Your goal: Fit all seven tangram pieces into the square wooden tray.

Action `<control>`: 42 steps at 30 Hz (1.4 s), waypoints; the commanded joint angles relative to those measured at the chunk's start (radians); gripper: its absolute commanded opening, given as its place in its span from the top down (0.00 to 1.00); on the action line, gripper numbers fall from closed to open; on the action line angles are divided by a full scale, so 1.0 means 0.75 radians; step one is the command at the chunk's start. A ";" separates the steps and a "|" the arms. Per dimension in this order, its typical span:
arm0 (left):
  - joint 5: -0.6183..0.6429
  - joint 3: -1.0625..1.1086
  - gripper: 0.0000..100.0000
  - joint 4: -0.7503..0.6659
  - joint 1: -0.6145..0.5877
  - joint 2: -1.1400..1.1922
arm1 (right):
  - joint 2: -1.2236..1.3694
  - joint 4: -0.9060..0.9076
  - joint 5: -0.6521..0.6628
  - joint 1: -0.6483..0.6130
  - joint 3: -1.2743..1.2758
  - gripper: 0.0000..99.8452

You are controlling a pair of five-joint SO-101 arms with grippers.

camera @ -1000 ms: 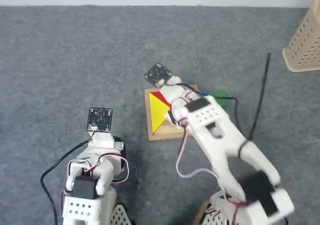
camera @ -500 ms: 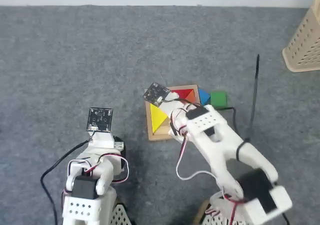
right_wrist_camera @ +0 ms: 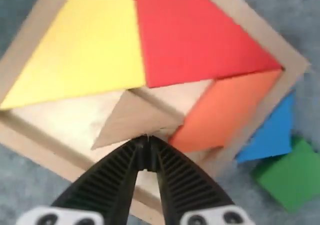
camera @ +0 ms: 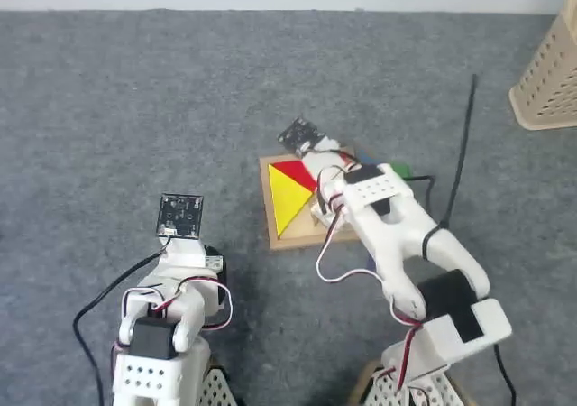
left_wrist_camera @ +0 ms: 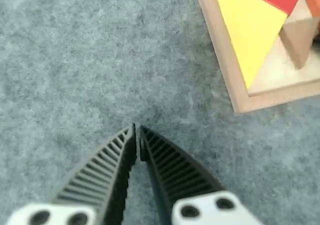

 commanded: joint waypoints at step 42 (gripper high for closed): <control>-0.006 -0.011 0.99 0.006 -0.002 -0.020 | 0.093 -0.032 -0.068 0.001 -0.162 0.99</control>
